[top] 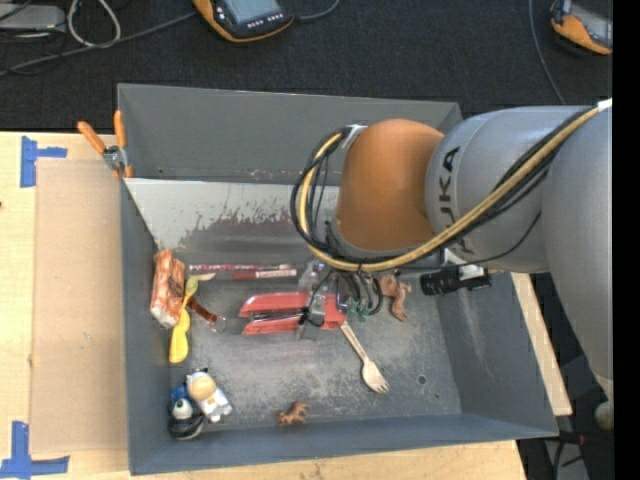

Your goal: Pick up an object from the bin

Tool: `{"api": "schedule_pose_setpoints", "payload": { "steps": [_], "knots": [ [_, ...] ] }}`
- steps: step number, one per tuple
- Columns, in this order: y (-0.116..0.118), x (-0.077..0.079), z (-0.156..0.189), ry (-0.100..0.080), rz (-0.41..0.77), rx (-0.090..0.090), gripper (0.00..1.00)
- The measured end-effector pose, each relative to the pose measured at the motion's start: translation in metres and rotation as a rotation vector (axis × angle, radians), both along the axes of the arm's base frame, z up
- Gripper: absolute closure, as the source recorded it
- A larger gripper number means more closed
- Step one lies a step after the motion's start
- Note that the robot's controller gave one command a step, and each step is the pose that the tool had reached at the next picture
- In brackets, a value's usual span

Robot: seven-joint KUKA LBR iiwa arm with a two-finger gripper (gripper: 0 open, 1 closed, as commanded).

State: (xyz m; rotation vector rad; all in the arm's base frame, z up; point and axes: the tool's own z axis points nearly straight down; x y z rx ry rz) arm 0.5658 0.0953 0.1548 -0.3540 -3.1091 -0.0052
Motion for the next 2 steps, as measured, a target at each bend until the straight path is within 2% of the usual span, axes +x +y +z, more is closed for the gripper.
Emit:
{"api": "schedule_pose_setpoints", "payload": {
  "steps": [1,2],
  "knots": [
    [-0.0002,-0.0009,0.0228,0.003,0.001,0.000,1.00],
    [-0.0003,-0.0025,0.0284,0.006,0.001,0.000,1.00]
  ]
}}
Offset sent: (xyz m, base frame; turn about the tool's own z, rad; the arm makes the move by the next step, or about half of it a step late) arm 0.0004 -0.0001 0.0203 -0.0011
